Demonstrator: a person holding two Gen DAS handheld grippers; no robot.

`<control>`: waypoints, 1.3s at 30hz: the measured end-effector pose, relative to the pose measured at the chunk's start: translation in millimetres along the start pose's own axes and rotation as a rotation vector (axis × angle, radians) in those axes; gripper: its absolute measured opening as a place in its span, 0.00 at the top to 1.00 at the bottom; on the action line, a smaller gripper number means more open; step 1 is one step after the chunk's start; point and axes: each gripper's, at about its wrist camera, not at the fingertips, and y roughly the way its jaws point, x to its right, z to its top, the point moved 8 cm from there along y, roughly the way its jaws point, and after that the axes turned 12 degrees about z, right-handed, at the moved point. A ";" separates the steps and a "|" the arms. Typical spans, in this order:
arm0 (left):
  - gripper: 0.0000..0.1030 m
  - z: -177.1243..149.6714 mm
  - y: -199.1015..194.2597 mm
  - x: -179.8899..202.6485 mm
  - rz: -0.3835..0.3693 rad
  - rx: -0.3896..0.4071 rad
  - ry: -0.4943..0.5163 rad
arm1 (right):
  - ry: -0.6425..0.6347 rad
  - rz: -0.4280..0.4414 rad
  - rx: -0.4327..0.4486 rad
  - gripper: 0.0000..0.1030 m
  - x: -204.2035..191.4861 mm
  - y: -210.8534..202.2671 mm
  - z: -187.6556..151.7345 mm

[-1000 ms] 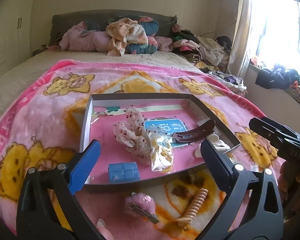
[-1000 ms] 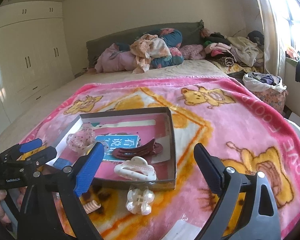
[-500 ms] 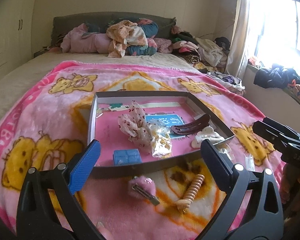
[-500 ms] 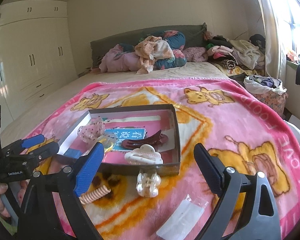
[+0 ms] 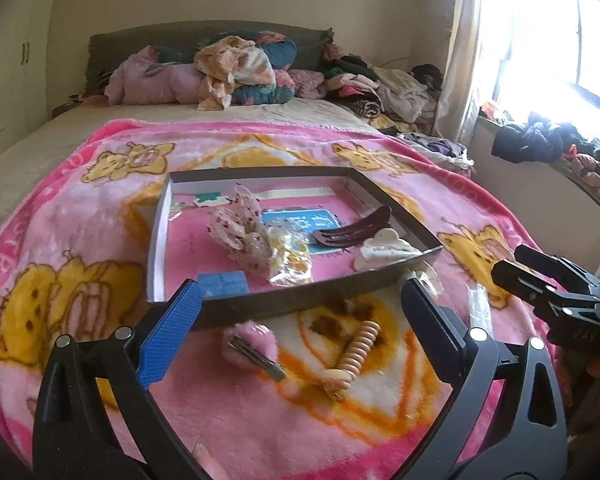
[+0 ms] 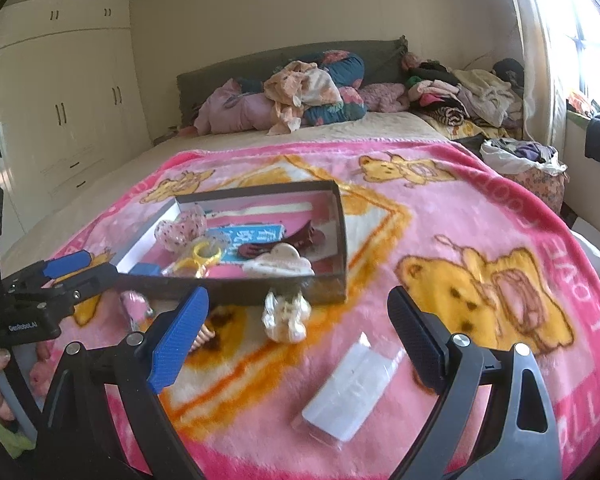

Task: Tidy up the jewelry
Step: 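Withdraw both open tools toward the spiral hair tie and clear sleeve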

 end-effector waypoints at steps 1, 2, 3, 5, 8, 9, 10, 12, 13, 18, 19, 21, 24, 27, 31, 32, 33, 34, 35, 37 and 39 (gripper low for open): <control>0.11 -2.0 -0.2 2.4 -0.003 -0.002 0.005 | 0.001 -0.003 -0.003 0.14 1.7 -0.7 -1.8; 0.11 -2.9 -0.3 4.1 -0.006 -0.003 0.008 | 0.004 -0.007 -0.006 0.14 3.0 -1.5 -4.4; 0.11 -4.5 -0.4 6.5 -0.010 -0.005 0.012 | 0.008 -0.011 -0.009 0.14 4.6 -2.8 -7.7; 0.11 -7.2 -0.3 10.2 -0.016 -0.009 0.019 | 0.016 -0.017 -0.014 0.14 7.3 -4.4 -12.3; 0.11 -11.2 -0.6 16.8 -0.026 -0.015 0.033 | 0.026 -0.021 -0.023 0.14 10.0 -5.6 -19.3; 0.11 -12.7 -0.6 19.4 -0.029 -0.018 0.037 | 0.027 -0.022 -0.026 0.14 10.3 -5.6 -21.4; 0.11 -15.0 -0.3 22.4 -0.034 -0.021 0.043 | 0.028 -0.024 -0.030 0.14 10.7 -5.8 -24.0; 0.11 -18.3 0.3 26.3 -0.040 -0.027 0.052 | 0.029 -0.026 -0.032 0.14 11.1 -6.9 -27.2; 0.11 -20.7 0.9 28.9 -0.044 -0.032 0.059 | 0.029 -0.026 -0.035 0.14 11.3 -7.1 -29.1; 0.11 -27.5 3.8 35.9 -0.055 -0.047 0.075 | 0.040 -0.025 -0.045 0.14 13.0 -8.5 -36.8; 0.11 -28.7 4.3 37.2 -0.057 -0.049 0.078 | 0.042 -0.023 -0.047 0.14 13.2 -8.4 -37.6; 0.11 -30.7 5.1 39.6 -0.061 -0.052 0.084 | 0.046 -0.022 -0.050 0.14 13.1 -9.2 -40.8; 0.11 -35.1 7.7 41.8 -0.070 -0.061 0.096 | 0.056 -0.023 -0.059 0.14 14.1 -9.0 -46.7; 0.11 -39.8 11.3 43.7 -0.079 -0.076 0.103 | 0.072 -0.025 -0.070 0.14 16.8 -7.9 -53.6; 0.18 -47.6 17.9 50.4 -0.100 -0.100 0.126 | 0.092 -0.036 -0.090 0.14 23.5 -1.9 -60.1; 0.21 -49.8 18.8 53.1 -0.105 -0.104 0.132 | 0.096 -0.038 -0.094 0.14 24.9 -0.3 -61.4; 0.24 -51.6 20.2 55.4 -0.112 -0.110 0.140 | 0.103 -0.038 -0.102 0.14 26.8 2.7 -62.9; 0.26 -53.6 22.6 57.9 -0.113 -0.116 0.150 | 0.107 -0.039 -0.111 0.14 28.0 5.4 -64.0; 0.29 -55.2 24.9 59.8 -0.111 -0.120 0.157 | 0.115 -0.043 -0.122 0.14 29.8 9.0 -65.7; 0.34 -58.9 30.9 62.2 -0.103 -0.133 0.170 | 0.137 -0.037 -0.139 0.14 32.7 16.2 -68.6; 0.39 -62.4 37.0 63.0 -0.094 -0.145 0.176 | 0.156 -0.035 -0.149 0.14 35.5 22.9 -69.3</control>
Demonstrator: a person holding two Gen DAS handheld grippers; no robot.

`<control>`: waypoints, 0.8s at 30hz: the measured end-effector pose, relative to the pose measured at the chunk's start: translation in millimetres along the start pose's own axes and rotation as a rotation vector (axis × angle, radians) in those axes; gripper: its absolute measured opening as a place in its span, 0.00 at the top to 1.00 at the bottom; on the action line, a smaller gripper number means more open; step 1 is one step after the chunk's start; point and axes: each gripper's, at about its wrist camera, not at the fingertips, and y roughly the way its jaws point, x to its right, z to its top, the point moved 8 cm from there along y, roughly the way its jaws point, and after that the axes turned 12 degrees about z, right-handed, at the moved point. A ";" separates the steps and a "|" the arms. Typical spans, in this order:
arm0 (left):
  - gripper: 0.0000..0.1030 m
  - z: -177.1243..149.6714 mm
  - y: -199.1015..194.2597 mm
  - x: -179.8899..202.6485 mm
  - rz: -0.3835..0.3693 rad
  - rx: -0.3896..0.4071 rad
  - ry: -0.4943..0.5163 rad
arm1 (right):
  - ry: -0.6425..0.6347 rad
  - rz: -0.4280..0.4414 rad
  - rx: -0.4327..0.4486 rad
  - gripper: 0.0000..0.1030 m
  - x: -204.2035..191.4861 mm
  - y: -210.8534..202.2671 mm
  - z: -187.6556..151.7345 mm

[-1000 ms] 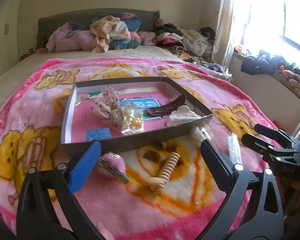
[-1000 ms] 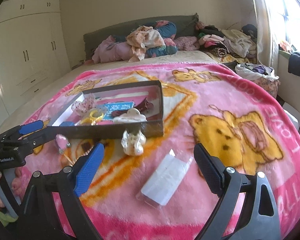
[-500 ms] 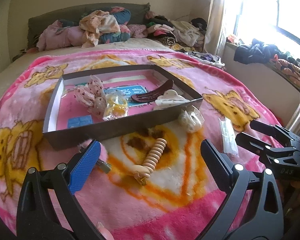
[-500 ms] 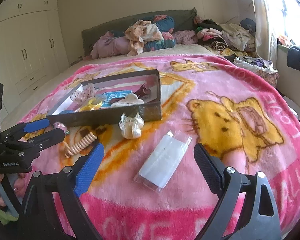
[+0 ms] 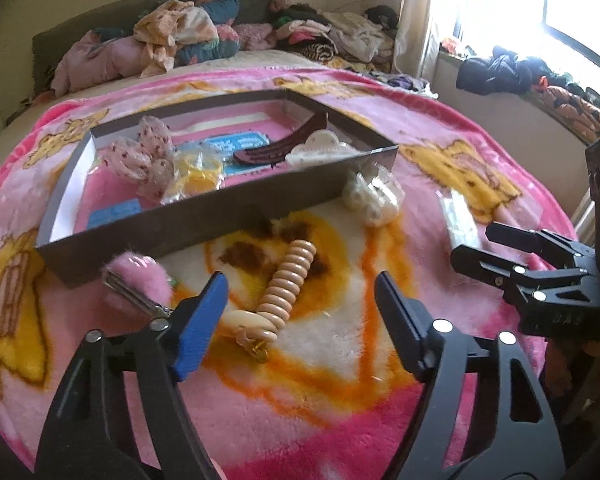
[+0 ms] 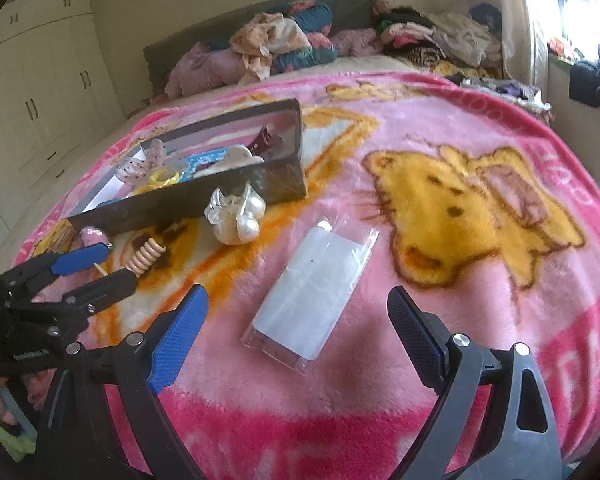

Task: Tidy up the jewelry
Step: 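Withdraw both open tools toward the spiral hair tie and clear sleeve, then grasp the beige spiral hair tie with the left tool while the right tool grasps the clear plastic sleeve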

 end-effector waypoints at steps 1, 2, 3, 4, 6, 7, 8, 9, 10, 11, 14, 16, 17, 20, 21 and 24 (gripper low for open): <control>0.39 -1.7 3.7 -0.1 0.005 -0.009 0.003 | 0.005 0.002 -0.002 0.15 0.3 2.2 0.2; 0.41 -3.1 6.9 0.0 0.009 -0.016 0.005 | 0.010 0.001 -0.005 0.16 1.1 5.1 0.8; 0.43 -3.6 8.4 -0.2 0.012 -0.019 0.006 | 0.014 -0.003 -0.008 0.18 2.0 7.1 1.3; 0.45 -4.4 11.1 0.3 0.018 -0.022 0.013 | 0.019 -0.007 -0.011 0.19 3.1 9.9 2.0; 0.51 -5.0 13.8 0.4 0.027 -0.025 0.022 | 0.021 -0.020 -0.016 0.24 4.8 13.4 2.3; 0.53 -6.1 15.0 0.2 0.029 -0.028 0.025 | 0.018 -0.034 -0.020 0.32 6.3 15.4 2.2; 0.60 -6.4 15.9 0.1 0.033 -0.029 0.028 | 0.014 -0.045 -0.023 0.36 7.0 16.9 2.2; 0.71 -6.9 16.3 -0.1 0.035 -0.031 0.033 | 0.011 -0.061 -0.025 0.44 9.7 17.0 1.8; 0.74 -7.4 16.6 0.6 0.034 -0.032 0.039 | 0.011 -0.063 -0.024 0.50 11.3 16.4 1.5; 0.75 -7.8 16.2 1.4 0.030 -0.032 0.043 | 0.016 -0.058 -0.021 0.51 12.5 15.0 1.1; 0.79 -8.3 14.0 3.8 0.024 -0.029 0.050 | 0.037 -0.043 -0.007 0.58 15.8 9.3 1.4; 0.82 -7.9 11.6 3.3 0.003 -0.033 0.028 | 0.046 -0.031 0.000 0.62 17.0 4.8 1.5; 0.82 -7.2 9.8 1.9 -0.010 -0.036 0.011 | 0.051 -0.025 0.003 0.64 17.3 2.3 1.4; 0.85 -3.4 3.6 -0.1 -0.025 -0.025 -0.011 | 0.058 -0.006 0.010 0.72 15.8 -3.8 1.4; 0.86 -1.2 0.6 -1.0 -0.034 -0.020 -0.022 | 0.059 0.003 0.016 0.74 14.9 -6.9 2.1; 0.88 7.2 -8.7 -4.9 -0.046 0.006 -0.044 | 0.055 0.011 0.032 0.76 11.9 -13.7 4.1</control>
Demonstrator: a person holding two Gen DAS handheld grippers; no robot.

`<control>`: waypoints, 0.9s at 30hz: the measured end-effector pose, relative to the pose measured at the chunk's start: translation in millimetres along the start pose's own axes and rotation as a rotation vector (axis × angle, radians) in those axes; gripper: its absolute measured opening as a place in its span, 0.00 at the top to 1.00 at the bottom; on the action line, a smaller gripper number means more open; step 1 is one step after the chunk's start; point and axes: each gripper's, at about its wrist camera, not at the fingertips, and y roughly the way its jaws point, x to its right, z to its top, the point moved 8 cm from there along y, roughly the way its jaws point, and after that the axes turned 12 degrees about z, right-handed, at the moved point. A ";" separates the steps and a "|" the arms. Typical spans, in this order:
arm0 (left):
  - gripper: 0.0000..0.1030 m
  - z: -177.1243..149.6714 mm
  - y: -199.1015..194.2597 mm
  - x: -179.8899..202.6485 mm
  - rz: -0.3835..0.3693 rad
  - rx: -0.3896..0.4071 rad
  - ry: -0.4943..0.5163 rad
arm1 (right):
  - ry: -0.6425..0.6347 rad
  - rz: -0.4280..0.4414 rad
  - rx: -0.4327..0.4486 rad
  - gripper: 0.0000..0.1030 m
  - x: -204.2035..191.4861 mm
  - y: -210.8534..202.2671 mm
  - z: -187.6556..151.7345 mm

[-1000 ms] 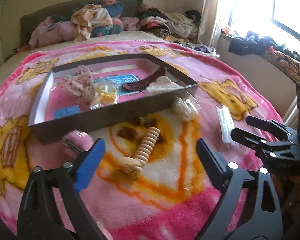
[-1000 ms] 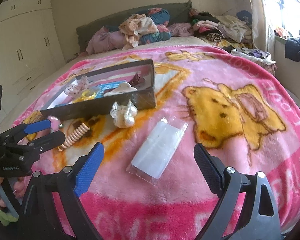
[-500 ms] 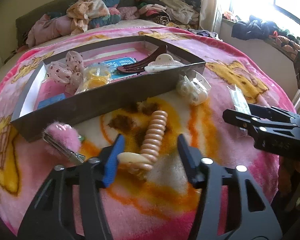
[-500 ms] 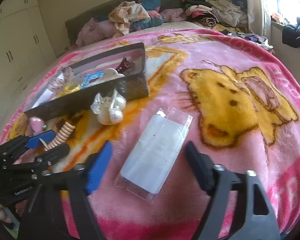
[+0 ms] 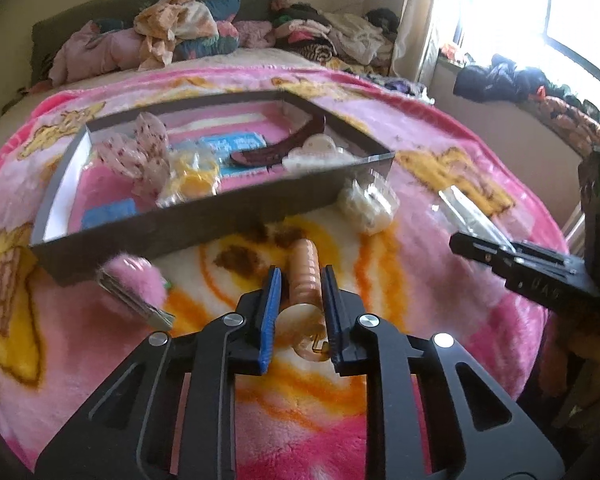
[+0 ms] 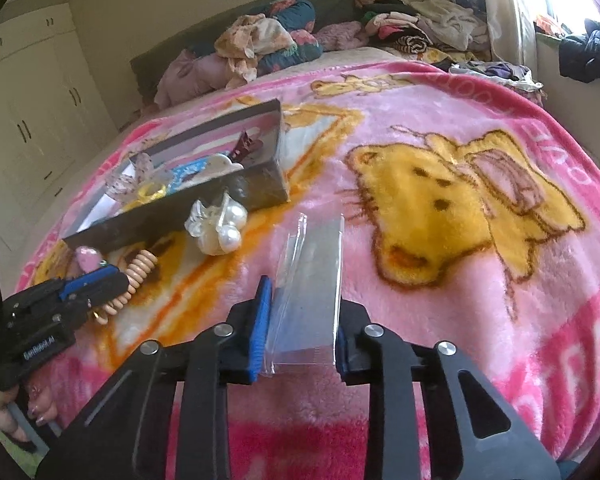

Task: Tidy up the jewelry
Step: 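Grasp the beige spiral hair tie with the left tool while the right tool grasps the clear plastic sleeve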

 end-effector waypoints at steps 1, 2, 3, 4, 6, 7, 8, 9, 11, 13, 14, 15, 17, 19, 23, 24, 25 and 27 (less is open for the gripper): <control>0.89 3.3 -3.8 -1.5 -0.005 0.011 -0.009 | 0.001 0.006 0.008 0.76 -1.5 -3.1 1.7; 0.90 6.2 -6.5 -2.1 -0.007 0.019 -0.015 | 0.001 0.012 0.018 0.76 -3.1 -5.8 3.4; 0.90 8.8 -8.3 -3.4 -0.010 0.025 -0.021 | 0.000 0.016 0.027 0.76 -4.6 -8.1 5.1; 0.90 12.1 -11.3 -5.3 -0.013 0.033 -0.028 | -0.003 0.021 0.040 0.76 -6.9 -11.8 8.1; 0.93 16.7 -15.5 -10.2 -0.011 0.046 -0.040 | -0.008 0.026 0.050 0.76 -10.9 -15.0 12.1; 0.93 19.0 -17.9 -13.4 -0.014 0.051 -0.053 | -0.012 0.030 0.056 0.76 -13.0 -16.6 14.3; 0.95 20.9 -19.7 -16.3 -0.015 0.055 -0.063 | -0.016 0.034 0.064 0.77 -15.2 -18.6 16.8; 0.96 22.7 -20.6 -18.8 -0.016 0.059 -0.072 | -0.018 0.037 0.067 0.77 -16.5 -19.5 18.6; 0.99 27.0 -23.6 -24.1 -0.017 0.069 -0.087 | -0.030 0.043 0.070 0.77 -21.0 -20.6 21.9; 1.00 31.2 -26.6 -29.3 -0.015 0.081 -0.102 | -0.035 0.046 0.076 0.77 -23.9 -21.3 24.7; 1.00 32.8 -27.1 -30.9 -0.016 0.083 -0.106 | -0.039 0.049 0.075 0.77 -25.6 -21.0 25.7; 1.00 34.3 -27.6 -32.6 -0.013 0.086 -0.110 | -0.041 0.048 0.076 0.77 -26.4 -20.6 26.4; 1.00 37.2 -28.8 -35.3 -0.020 0.090 -0.122 | -0.043 0.054 0.076 0.77 -29.1 -19.4 27.8; 1.00 37.6 -29.0 -37.3 -0.015 0.088 -0.122 | -0.049 0.054 0.077 0.77 -31.1 -18.4 29.7; 1.00 31.3 -28.6 -36.7 -0.044 0.061 -0.088 | -0.058 0.056 0.073 0.77 -32.6 -15.2 30.2; 0.98 27.2 -27.2 -33.2 -0.056 0.046 -0.060 | -0.058 0.058 0.071 0.77 -32.5 -14.6 29.6; 0.93 22.5 -24.6 -31.0 -0.063 0.030 -0.047 | -0.054 0.061 0.067 0.77 -32.4 -13.4 28.6; 0.65 10.3 -17.3 -25.1 -0.082 -0.028 -0.027 | -0.052 0.062 0.064 0.77 -32.2 -12.1 27.5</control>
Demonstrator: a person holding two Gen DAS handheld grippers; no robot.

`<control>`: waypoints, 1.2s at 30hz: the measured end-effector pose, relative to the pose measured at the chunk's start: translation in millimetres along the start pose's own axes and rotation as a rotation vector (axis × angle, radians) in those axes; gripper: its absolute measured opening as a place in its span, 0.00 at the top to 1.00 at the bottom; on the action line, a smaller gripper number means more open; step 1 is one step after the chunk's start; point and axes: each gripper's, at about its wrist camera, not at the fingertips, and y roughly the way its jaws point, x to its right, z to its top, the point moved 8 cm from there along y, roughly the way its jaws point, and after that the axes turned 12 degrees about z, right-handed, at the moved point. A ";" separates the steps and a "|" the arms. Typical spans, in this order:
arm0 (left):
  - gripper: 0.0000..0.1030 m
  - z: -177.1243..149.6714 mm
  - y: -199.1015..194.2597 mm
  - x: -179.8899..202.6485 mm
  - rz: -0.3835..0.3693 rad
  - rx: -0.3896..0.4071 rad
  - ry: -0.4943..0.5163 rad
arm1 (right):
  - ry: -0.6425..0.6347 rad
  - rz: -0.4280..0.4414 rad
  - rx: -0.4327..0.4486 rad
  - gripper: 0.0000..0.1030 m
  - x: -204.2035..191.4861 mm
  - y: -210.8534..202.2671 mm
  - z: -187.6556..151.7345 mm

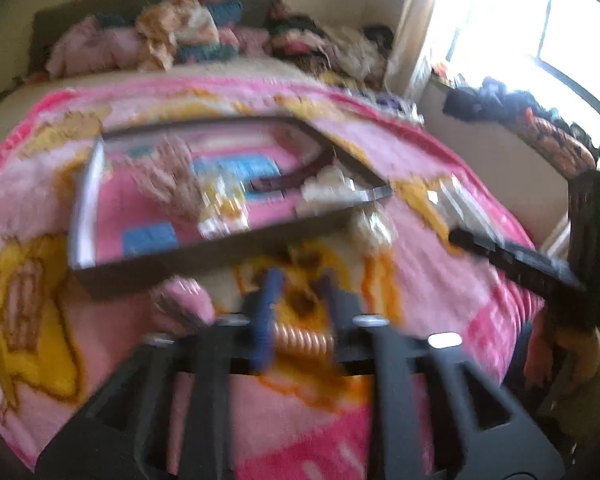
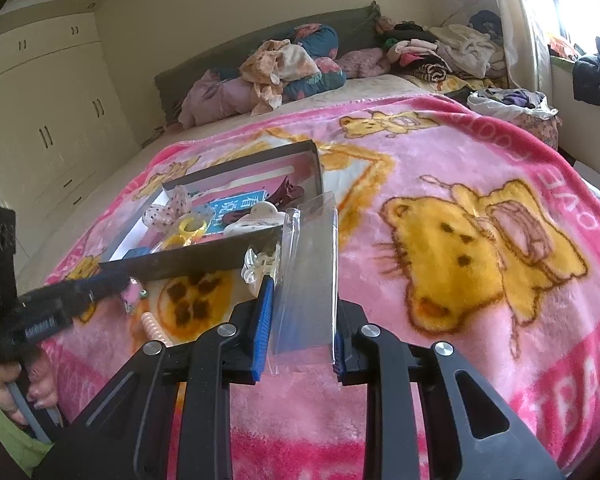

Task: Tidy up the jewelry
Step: 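Grasp the beige spiral hair tie with the left tool while the right tool grasps the clear plastic sleeve, then carry the spiral hair tie into the tray with the left tool while the right tool releases the sleeve there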

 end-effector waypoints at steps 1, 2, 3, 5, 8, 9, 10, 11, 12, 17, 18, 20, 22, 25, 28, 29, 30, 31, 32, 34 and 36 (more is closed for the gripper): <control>0.65 -4.6 2.1 0.9 0.003 -0.015 -0.003 | 0.001 0.001 -0.001 0.77 0.2 0.6 -0.4; 0.65 -10.0 2.6 3.0 -0.006 -0.030 0.000 | 0.002 0.003 -0.001 0.77 0.6 1.0 -0.1; 0.64 -14.2 2.9 6.9 -0.017 -0.040 0.012 | 0.001 0.002 0.000 0.77 0.7 1.0 0.1; 0.63 -24.6 3.3 12.1 -0.009 -0.058 0.031 | 0.004 0.003 0.000 0.77 1.0 1.3 0.0; 0.63 -38.1 5.0 17.7 0.007 -0.083 0.032 | 0.008 0.007 -0.001 0.77 0.9 1.5 -0.4; 0.60 -41.1 6.6 17.8 0.014 -0.088 0.033 | 0.009 0.007 0.000 0.77 1.2 0.7 -0.4; 0.58 -45.0 9.4 19.3 0.018 -0.102 0.027 | 0.010 0.007 0.000 0.77 1.3 0.8 -0.4; 0.55 -47.1 12.7 21.1 0.009 -0.115 0.026 | 0.009 0.007 -0.001 0.77 1.3 0.9 -0.6; 0.51 -48.1 15.6 23.3 0.011 -0.121 0.031 | 0.009 0.008 -0.001 0.77 1.3 0.9 -0.6; 0.44 -42.5 31.8 27.9 0.051 -0.111 0.008 | 0.010 0.007 -0.001 0.77 1.9 1.2 -0.6; 0.44 -40.7 34.8 28.8 0.058 -0.107 0.004 | 0.010 0.007 -0.001 0.77 1.6 1.4 -0.6; 0.50 -36.9 41.0 30.2 0.079 -0.094 0.003 | 0.010 0.007 -0.001 0.77 1.7 1.6 -0.8; 0.67 -33.6 46.4 30.8 0.102 -0.086 0.010 | 0.010 0.009 -0.001 0.77 1.7 1.3 -0.7; 0.82 -29.0 44.9 30.7 0.084 -0.075 0.002 | 0.005 0.012 0.002 0.77 0.7 2.0 0.4; 0.83 -21.4 36.3 33.5 0.068 -0.040 0.023 | 0.001 0.025 0.005 0.77 -2.5 4.6 3.9; 0.83 -17.9 33.0 33.1 0.062 -0.030 0.020 | -0.002 0.029 0.007 0.77 -4.0 5.8 6.1; 0.83 -15.2 31.0 32.9 0.057 -0.024 0.019 | -0.005 0.034 0.008 0.77 -5.7 7.1 8.4; 0.83 -10.3 28.6 31.4 0.057 -0.012 0.016 | -0.012 0.041 0.010 0.77 -8.2 9.3 12.2; 0.83 -5.1 26.2 28.5 0.060 0.001 0.007 | -0.017 0.044 0.012 0.77 -9.8 11.0 15.2; 0.83 4.3 23.0 21.9 0.067 0.022 -0.008 | -0.030 0.055 0.015 0.77 -14.5 17.3 23.6; 0.83 15.3 20.0 12.4 0.091 0.050 -0.017 | -0.037 0.061 0.020 0.77 -17.3 22.0 31.3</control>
